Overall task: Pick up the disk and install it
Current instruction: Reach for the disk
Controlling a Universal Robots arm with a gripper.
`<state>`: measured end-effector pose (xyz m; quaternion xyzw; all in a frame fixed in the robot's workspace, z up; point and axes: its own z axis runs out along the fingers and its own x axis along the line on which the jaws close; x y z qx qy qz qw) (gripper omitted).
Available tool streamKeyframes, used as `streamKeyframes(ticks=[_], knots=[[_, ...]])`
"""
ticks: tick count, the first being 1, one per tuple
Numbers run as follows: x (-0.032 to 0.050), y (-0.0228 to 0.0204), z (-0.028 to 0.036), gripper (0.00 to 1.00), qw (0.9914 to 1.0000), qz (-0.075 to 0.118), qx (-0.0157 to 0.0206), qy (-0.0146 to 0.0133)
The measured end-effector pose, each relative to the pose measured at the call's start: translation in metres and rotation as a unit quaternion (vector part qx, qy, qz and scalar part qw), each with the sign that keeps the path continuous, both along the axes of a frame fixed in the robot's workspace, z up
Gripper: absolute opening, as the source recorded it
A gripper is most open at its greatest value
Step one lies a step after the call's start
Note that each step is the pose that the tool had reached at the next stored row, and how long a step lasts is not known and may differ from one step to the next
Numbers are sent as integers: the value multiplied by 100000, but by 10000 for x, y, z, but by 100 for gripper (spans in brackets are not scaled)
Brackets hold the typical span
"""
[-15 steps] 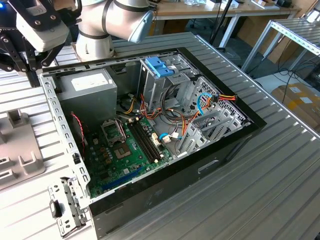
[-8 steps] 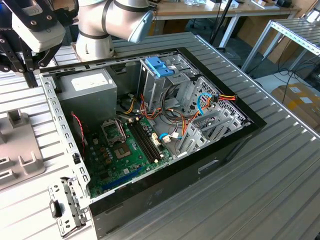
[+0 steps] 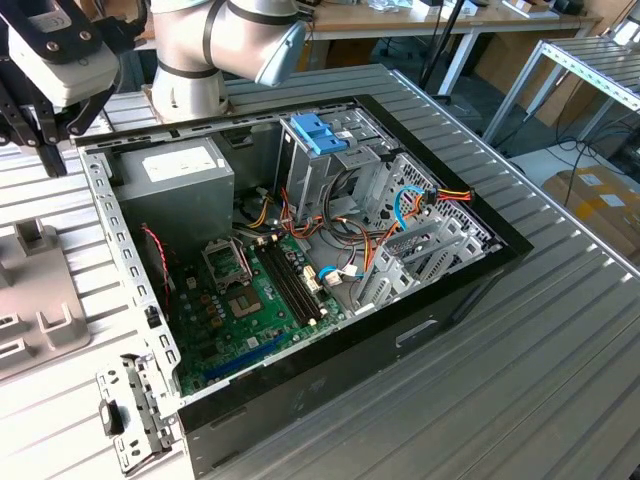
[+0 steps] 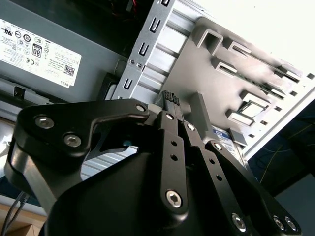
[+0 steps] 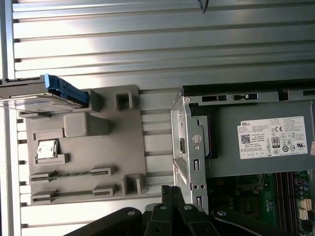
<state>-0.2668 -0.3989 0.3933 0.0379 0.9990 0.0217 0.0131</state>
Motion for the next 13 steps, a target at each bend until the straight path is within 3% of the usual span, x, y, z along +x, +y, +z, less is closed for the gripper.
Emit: streamKeyframes(ticks=[13], knots=[[-132,0,0,11,100000,3,2,-1]])
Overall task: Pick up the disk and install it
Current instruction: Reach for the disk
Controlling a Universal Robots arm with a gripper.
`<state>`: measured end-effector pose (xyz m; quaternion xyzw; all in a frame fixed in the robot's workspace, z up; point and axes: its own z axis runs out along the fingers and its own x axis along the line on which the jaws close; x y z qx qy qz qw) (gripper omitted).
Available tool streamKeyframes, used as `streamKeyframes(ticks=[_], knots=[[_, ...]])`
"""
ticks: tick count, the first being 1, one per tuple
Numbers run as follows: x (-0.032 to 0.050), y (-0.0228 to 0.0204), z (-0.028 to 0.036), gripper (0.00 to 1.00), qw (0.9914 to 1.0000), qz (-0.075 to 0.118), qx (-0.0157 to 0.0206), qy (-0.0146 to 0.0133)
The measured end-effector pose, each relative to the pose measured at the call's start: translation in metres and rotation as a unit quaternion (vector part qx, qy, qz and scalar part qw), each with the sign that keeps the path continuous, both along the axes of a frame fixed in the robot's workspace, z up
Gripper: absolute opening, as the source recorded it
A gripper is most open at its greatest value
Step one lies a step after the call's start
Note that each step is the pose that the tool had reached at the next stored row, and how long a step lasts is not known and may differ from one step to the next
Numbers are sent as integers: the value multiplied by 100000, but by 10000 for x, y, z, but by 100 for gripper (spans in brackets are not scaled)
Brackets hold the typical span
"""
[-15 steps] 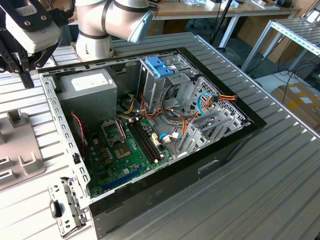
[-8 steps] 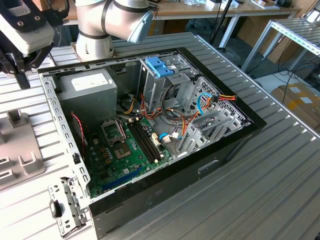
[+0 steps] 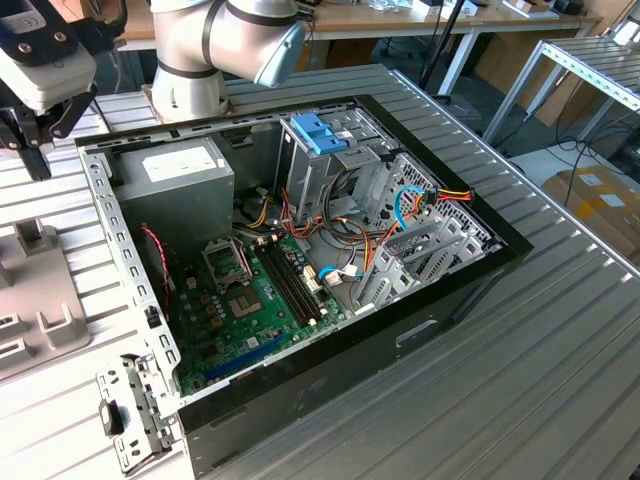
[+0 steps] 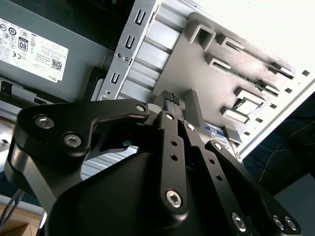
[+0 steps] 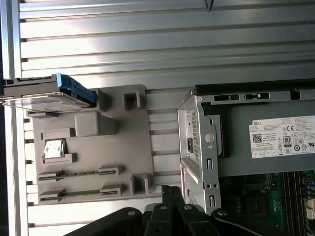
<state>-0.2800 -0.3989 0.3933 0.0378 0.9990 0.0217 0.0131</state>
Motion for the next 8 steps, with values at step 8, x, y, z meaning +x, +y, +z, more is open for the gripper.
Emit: streamKeyframes(ticks=[8], knots=[[-95,0,0,11,100000,-2,-2,2]])
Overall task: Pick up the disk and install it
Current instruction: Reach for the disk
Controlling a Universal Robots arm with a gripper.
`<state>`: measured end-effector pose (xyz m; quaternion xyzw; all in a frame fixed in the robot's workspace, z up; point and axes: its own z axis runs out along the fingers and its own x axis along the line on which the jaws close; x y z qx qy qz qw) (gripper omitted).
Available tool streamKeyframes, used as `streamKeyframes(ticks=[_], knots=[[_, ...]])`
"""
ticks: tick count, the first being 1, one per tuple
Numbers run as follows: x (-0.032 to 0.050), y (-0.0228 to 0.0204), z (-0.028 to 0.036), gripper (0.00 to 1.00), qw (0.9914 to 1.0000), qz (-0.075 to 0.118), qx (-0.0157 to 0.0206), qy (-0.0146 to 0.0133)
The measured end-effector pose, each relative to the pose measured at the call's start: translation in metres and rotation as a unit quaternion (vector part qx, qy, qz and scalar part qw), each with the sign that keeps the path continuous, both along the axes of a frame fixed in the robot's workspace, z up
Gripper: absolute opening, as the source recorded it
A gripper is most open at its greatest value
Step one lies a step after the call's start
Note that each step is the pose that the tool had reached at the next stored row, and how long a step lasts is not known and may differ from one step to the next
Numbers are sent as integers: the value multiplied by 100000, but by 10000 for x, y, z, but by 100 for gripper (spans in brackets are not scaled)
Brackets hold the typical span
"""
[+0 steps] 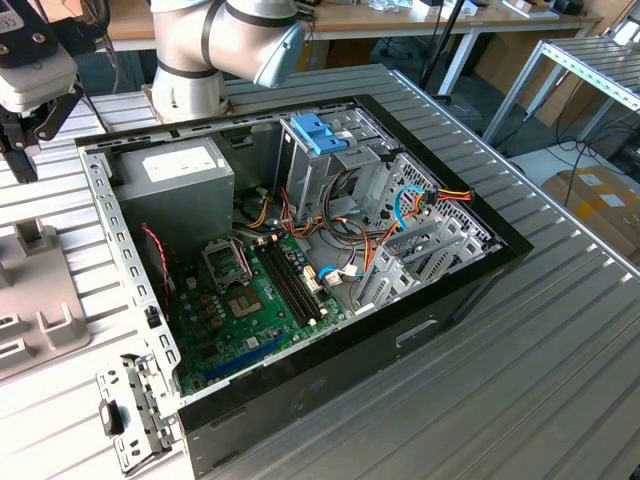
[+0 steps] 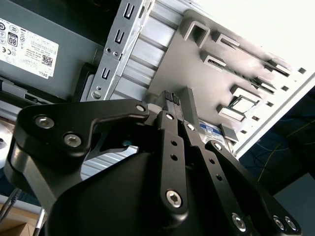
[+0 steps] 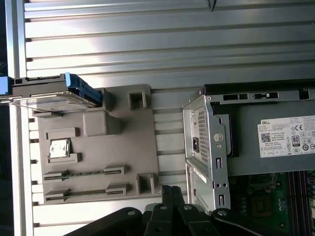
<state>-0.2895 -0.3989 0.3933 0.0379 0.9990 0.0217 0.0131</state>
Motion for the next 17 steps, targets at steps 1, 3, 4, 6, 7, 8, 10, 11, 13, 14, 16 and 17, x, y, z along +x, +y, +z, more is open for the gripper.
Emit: streamKeyframes(ticks=[1,3,4,6,7,8,10,11,13,14,16,17], knots=[[-5,0,0,11,100000,2,0,2],[-19,0,0,11,100000,-4,2,-2],[-25,0,0,11,100000,-2,2,-2],[-39,0,0,11,100000,0,2,-3],[-49,0,0,11,100000,0,3,-3],[-59,0,0,11,100000,0,1,-2],[-78,0,0,11,100000,-1,3,-5],[-83,0,0,11,100000,-2,2,-2],[-95,0,0,11,100000,-1,1,-1],[-101,0,0,11,100000,2,-2,3],[-116,0,0,11,100000,1,2,-2],[-134,0,0,11,100000,3,0,0]])
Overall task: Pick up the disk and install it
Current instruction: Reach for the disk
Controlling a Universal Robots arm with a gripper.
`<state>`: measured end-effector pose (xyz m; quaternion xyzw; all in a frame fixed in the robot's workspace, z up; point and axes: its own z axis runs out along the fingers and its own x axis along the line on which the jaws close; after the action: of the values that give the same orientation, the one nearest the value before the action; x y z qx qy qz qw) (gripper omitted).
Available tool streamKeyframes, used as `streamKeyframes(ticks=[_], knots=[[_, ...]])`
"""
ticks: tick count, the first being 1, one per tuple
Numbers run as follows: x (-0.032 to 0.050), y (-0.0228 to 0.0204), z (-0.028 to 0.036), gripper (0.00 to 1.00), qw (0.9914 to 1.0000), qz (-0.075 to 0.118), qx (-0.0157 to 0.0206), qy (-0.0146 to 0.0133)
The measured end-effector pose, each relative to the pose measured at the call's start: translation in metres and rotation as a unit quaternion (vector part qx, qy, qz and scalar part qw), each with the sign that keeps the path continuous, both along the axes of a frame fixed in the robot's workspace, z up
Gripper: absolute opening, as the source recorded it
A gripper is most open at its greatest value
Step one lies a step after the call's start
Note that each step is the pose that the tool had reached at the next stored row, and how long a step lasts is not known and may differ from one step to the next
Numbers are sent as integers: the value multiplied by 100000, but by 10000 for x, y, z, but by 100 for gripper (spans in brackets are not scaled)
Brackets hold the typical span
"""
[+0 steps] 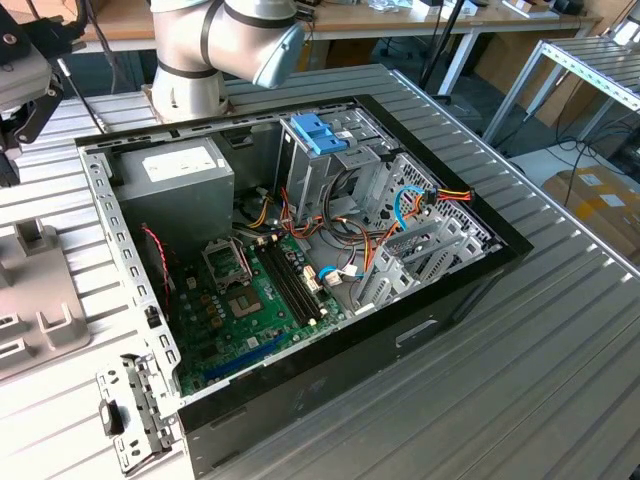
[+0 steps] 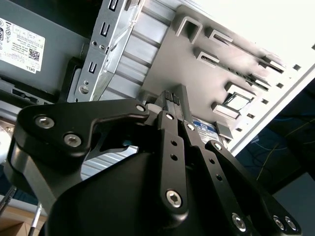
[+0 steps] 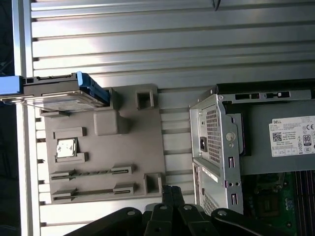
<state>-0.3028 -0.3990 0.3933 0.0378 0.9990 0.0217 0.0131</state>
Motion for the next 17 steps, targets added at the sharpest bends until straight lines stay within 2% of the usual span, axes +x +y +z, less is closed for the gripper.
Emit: streamKeyframes(ticks=[11,17], knots=[[-97,0,0,11,100000,-3,2,-2],[-179,0,0,11,100000,-4,-2,4]])
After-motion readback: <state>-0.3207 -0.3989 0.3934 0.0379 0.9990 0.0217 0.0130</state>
